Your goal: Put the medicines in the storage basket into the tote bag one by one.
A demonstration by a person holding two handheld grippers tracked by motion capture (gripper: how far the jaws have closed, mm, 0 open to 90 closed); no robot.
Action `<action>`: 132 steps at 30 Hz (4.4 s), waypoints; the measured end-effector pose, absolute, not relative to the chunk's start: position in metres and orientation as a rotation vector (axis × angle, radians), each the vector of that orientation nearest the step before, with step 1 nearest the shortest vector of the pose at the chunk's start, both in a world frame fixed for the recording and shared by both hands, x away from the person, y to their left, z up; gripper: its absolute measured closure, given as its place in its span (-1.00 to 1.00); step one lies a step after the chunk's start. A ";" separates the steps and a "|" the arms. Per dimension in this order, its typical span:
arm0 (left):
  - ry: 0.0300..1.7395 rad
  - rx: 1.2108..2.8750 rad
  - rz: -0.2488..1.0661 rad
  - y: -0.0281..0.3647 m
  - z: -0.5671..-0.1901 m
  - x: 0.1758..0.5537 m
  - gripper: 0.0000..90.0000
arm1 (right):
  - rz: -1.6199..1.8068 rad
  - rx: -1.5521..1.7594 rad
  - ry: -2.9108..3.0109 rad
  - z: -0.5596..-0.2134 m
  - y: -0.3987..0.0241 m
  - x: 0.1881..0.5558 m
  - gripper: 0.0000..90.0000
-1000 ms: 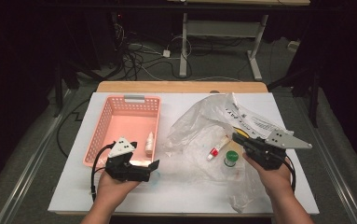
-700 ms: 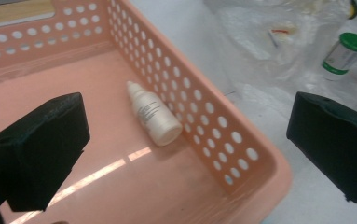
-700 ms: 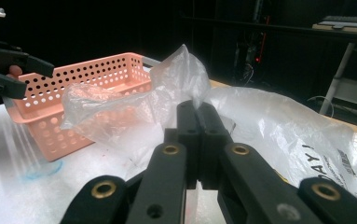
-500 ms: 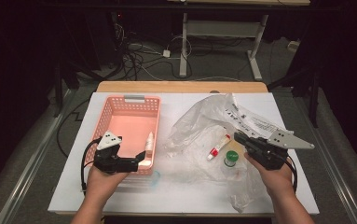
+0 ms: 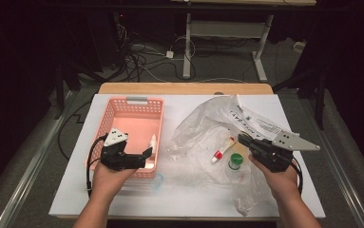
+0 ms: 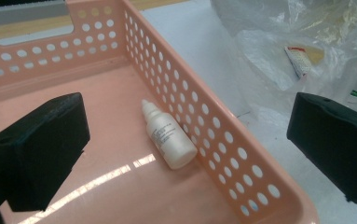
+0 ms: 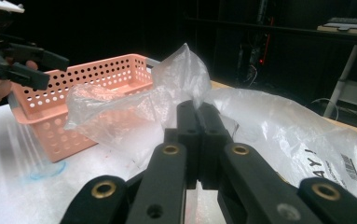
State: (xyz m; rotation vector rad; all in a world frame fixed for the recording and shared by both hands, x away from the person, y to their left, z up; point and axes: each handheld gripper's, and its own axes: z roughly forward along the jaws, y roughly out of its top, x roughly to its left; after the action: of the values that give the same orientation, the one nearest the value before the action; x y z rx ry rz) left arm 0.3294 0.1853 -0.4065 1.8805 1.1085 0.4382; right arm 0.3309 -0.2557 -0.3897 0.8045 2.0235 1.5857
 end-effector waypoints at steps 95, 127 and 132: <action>1.431 2.559 0.042 0.157 -0.449 0.441 0.27 | 1.582 0.792 2.019 -0.387 -0.255 0.328 1.00; 1.289 2.325 0.185 0.170 -0.423 0.416 0.29 | 1.592 0.785 2.011 -0.385 -0.256 0.328 1.00; 1.248 2.256 0.213 0.174 -0.413 0.405 0.29 | 1.596 0.787 2.014 -0.386 -0.256 0.330 1.00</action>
State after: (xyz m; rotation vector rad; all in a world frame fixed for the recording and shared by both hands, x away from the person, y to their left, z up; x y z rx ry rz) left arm 0.4049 0.1741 -0.4130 2.2559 1.2477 0.2129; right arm 0.3297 -0.2557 -0.3865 0.7869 2.0137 1.5965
